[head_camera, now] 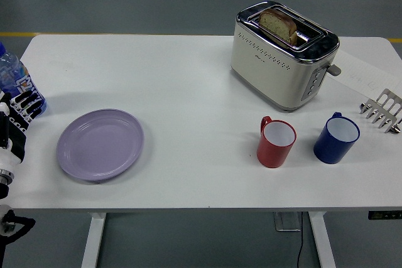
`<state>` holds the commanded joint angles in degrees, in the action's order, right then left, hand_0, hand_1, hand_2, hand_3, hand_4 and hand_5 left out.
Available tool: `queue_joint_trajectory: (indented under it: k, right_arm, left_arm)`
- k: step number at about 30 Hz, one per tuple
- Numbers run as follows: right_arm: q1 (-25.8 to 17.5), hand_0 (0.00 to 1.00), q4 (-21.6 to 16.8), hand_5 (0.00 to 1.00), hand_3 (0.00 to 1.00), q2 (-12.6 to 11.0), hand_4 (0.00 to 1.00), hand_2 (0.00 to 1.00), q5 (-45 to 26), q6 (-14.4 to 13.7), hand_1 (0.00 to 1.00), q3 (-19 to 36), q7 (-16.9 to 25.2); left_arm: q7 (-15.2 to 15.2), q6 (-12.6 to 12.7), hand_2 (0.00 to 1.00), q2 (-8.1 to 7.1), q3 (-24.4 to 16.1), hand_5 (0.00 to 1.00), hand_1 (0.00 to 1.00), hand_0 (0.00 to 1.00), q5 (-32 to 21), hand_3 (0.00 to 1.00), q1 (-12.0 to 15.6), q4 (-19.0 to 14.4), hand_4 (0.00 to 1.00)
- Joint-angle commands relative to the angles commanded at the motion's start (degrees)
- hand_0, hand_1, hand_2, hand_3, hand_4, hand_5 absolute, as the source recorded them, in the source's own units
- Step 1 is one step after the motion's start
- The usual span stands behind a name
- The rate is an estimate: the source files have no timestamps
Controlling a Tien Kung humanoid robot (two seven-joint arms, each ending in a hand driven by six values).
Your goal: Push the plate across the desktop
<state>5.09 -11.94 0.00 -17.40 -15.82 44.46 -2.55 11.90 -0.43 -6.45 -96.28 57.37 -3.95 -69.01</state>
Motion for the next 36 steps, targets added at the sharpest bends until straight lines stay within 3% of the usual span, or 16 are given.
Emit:
queue_joint_trajectory:
  k: [18, 36]
  right_arm:
    - [0.0, 0.569, 0.2, 0.598, 0.635, 0.0, 0.408, 0.626, -0.7, 0.4, 0.477, -0.7, 0.3]
    - [-0.1, 0.569, 0.1, 0.594, 0.634, 0.0, 0.408, 0.626, -0.7, 0.3, 0.477, -0.6, 0.2]
  left_arm:
    - [2.8, -0.8, 0.740, 2.77, 1.2, 0.998, 0.768, 0.798, -1.1, 0.677, -0.4, 3.8, 0.573]
    - [5.1, -0.1, 0.737, 4.04, 1.9, 0.998, 0.768, 0.794, -2.0, 0.671, -1.1, 6.4, 0.572]
